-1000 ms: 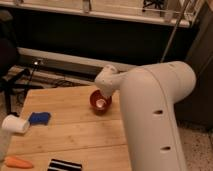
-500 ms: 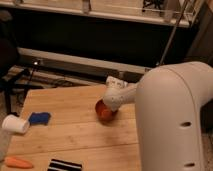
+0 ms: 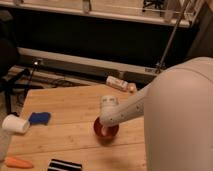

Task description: Drag the ceramic bowl in a circle

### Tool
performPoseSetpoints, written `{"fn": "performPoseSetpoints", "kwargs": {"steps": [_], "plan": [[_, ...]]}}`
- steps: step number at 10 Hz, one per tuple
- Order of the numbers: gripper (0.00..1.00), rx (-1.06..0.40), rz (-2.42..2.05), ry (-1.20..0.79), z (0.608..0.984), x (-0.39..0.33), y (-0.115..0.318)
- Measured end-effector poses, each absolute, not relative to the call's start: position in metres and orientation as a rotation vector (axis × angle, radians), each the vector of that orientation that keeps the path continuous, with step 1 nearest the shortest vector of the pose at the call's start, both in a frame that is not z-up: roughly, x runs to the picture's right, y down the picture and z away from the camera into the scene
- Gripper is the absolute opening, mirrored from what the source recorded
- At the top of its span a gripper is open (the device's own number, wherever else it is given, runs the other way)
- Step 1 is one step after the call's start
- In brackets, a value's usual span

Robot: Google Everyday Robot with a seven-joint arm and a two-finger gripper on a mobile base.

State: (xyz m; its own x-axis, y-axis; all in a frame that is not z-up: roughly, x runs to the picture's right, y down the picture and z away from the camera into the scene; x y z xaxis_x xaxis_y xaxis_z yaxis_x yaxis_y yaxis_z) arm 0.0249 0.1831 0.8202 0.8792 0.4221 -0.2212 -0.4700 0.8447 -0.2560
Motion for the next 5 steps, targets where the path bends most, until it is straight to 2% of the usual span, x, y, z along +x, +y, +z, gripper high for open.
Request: {"fn": "performPoseSetpoints", "kwargs": {"steps": [5], "plan": [[0.00, -0.297, 0.227, 0.014, 0.765, -0.056, 0.223]]}}
